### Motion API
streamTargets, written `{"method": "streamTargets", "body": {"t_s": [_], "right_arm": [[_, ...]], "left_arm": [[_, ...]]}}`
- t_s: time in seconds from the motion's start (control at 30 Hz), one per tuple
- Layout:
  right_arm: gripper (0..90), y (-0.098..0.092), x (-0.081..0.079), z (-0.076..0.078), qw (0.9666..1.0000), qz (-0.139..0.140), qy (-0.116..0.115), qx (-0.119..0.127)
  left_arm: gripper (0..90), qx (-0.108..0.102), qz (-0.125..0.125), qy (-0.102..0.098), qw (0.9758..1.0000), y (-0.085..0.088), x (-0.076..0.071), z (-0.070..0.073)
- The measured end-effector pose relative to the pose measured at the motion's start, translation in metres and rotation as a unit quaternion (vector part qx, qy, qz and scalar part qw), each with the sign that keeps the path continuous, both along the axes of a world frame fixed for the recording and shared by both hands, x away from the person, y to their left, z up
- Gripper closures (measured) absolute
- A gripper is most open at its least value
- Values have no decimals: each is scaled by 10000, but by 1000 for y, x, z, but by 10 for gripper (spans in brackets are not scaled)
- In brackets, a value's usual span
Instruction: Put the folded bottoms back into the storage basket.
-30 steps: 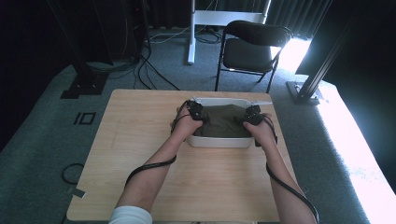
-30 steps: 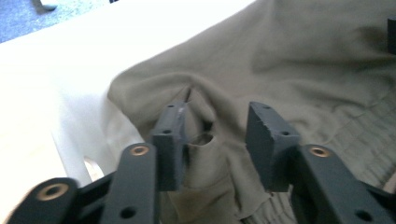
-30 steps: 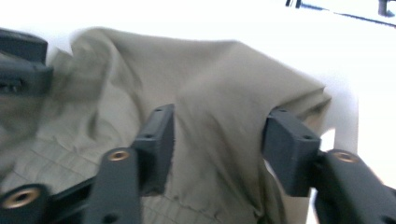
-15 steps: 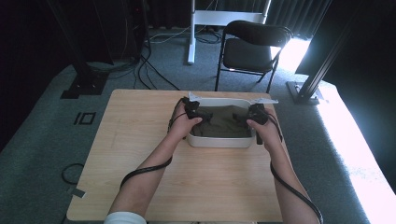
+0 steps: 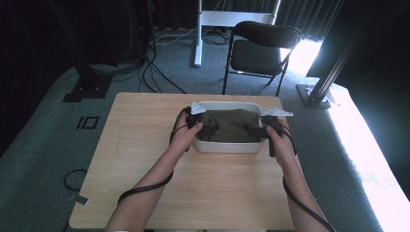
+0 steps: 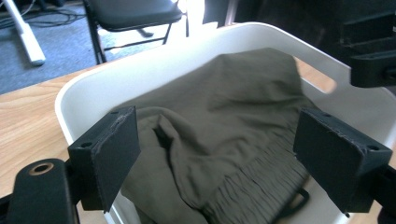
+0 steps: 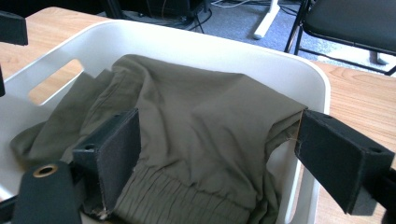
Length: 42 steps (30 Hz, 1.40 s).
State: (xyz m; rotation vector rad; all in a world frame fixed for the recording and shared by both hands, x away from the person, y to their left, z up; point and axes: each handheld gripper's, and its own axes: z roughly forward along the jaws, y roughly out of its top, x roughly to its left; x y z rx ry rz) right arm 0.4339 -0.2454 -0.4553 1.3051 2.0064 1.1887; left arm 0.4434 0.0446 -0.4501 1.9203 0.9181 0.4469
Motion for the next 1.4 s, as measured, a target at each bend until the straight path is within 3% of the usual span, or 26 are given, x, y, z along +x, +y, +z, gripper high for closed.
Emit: {"method": "streamTargets", "body": {"t_s": [0.3,0.63,1.0,1.13,1.23,1.4], "right_arm": [[143,2,-21,0,9996,257,-51,-116],[144,-1,-43,-6,9988,470,-137,51],[143,-11,-67,-13,9988,439,-225,-19],[145,-16,-75,-18,9989,422,-208,-26],[148,-19,-81,-23,9991,420,-87,8],[148,-23,-89,-33,9993,369,-98,-33]], "left_arm": [[160,10,-93,-119,9999,7,-20,0],[160,156,-151,-94,9997,21,-37,-8],[160,60,-137,-57,9999,34,-55,-16],[160,116,-105,-117,9998,42,-60,-18],[160,154,-82,-97,9998,46,-63,-22],[160,185,-19,-52,9998,53,-67,-32]]}}
